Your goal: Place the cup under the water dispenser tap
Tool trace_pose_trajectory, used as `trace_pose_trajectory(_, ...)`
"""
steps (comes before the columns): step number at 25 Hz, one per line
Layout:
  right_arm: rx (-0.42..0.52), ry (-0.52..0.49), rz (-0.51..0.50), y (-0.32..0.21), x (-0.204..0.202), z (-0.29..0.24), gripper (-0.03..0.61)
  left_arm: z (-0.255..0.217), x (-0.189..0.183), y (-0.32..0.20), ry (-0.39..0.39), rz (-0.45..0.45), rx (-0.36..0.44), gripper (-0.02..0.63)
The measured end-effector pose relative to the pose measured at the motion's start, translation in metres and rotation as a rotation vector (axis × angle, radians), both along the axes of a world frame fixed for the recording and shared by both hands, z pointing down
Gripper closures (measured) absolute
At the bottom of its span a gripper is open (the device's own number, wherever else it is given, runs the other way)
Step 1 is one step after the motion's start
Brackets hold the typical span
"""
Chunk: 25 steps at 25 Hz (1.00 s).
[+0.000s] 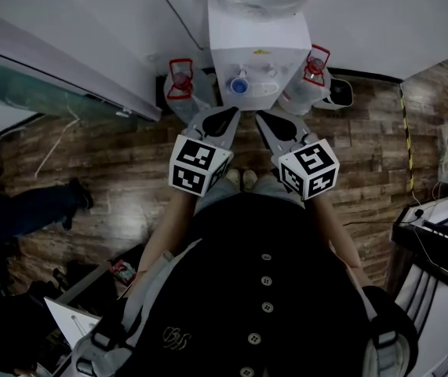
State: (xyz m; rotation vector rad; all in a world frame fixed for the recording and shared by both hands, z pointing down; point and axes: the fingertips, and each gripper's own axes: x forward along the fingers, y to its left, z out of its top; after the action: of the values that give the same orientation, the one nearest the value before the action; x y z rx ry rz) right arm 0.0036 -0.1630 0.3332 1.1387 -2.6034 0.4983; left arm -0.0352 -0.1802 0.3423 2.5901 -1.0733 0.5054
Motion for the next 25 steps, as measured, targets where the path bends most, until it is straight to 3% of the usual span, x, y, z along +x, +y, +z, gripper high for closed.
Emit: trace_pose_trajectory(25, -0.027, 0.026, -0.006, 0.010, 0.000, 0.008, 0.578, 0.013, 0.002, 0.009, -0.026, 0.011, -0.030, 0.609)
